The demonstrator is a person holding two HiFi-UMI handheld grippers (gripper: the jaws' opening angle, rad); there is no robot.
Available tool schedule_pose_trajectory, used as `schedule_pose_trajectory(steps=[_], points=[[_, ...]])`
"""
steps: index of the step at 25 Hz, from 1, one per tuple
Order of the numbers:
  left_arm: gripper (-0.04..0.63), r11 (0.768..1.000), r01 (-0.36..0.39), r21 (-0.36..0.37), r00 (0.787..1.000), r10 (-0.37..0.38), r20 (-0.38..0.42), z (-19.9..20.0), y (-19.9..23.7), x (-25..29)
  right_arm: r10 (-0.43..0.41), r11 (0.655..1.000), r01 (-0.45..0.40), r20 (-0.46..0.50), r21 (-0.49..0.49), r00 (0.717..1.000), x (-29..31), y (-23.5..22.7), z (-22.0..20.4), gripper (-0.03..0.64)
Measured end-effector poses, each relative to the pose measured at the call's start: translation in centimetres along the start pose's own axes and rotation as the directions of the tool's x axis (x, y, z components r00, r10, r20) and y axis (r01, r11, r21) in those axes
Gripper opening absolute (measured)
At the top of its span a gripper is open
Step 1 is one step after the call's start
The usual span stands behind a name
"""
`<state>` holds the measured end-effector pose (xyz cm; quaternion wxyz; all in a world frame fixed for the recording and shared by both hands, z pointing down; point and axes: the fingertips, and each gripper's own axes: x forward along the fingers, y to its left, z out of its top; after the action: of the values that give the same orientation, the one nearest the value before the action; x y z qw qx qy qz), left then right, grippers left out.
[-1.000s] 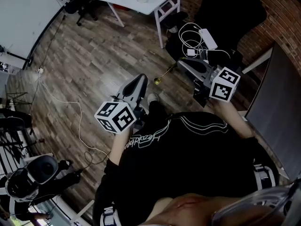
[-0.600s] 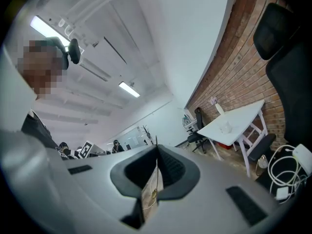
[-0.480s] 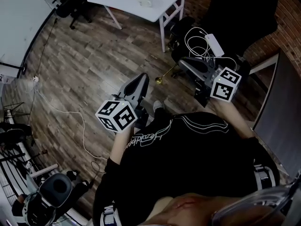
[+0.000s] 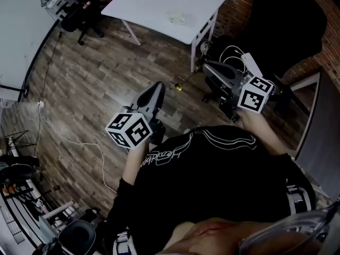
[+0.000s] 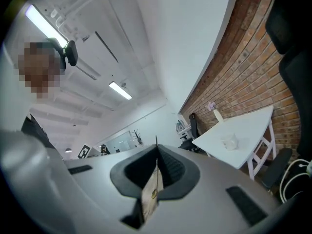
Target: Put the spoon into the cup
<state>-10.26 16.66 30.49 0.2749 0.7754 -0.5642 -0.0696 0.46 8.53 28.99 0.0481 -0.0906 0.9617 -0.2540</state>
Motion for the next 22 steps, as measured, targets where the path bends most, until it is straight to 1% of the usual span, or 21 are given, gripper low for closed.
schedule_pose_trajectory(steps=[6,11,17,22], points=[[0.005,1.0,0.019,-0.015,1.0,-0.019,-0.009,1.2,3.1,1.9,-0.02,1.0,0.02,-0.007,-0.002,1.0,2.6,-1.7,0.2,0.0],[0.005,0.999,0.023,-0.024,0.999,-0.023,-0.023,1.9,5.1,4.1,-0.044,0.999,0.044,-0.002,0.013,0.999,3.8,-4.4,0.6,0.0],[0.005,1.0,0.023,-0.01,0.999,-0.024,-0.041,3.9,7.4,7.9,-0.054,0.998,0.054,0.008,0.03,0.998,6.1,-8.6,2.1,0.0],[0.005,1.0,0.024,-0.014,0.998,-0.025,-0.058,6.5,10.4,13.3,-0.057,0.998,0.056,0.004,0.041,0.998,9.2,-13.9,4.5,0.0]])
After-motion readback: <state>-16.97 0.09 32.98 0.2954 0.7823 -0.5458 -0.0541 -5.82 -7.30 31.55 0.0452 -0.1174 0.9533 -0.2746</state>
